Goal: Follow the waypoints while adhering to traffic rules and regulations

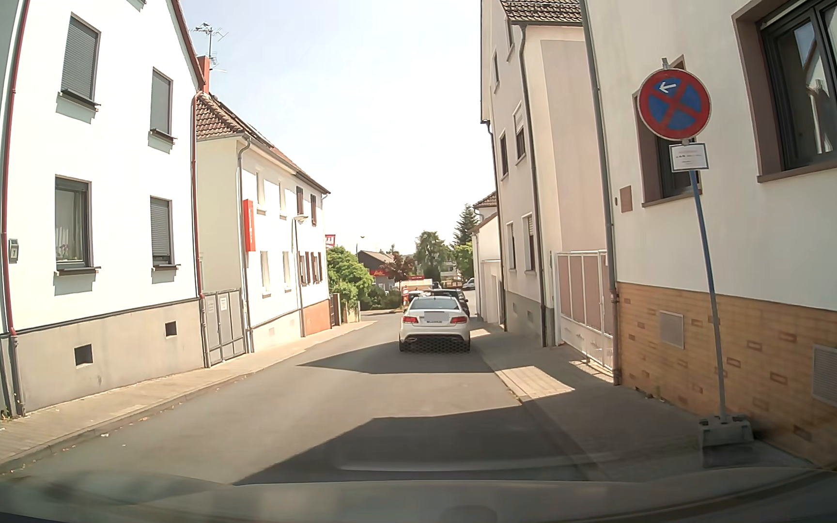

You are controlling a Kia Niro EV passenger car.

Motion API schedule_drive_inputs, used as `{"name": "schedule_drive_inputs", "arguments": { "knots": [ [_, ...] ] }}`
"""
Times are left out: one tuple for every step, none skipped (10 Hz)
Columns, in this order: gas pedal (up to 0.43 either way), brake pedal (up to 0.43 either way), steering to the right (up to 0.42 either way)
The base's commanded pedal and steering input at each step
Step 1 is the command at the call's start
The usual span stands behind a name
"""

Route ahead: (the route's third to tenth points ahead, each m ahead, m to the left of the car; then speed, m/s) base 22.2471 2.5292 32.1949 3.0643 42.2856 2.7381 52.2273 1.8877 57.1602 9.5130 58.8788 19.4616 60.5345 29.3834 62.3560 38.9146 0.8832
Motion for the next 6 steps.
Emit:
{"name": "schedule_drive_inputs", "arguments": {
  "knots": [
    [0.000, 0.000, -0.658],
    [0.000, 0.000, -0.658],
    [0.020, 0.000, -0.653],
    [0.039, 0.000, -0.639],
    [0.047, 0.000, -0.618],
    [0.059, 0.000, -0.595]
  ]
}}
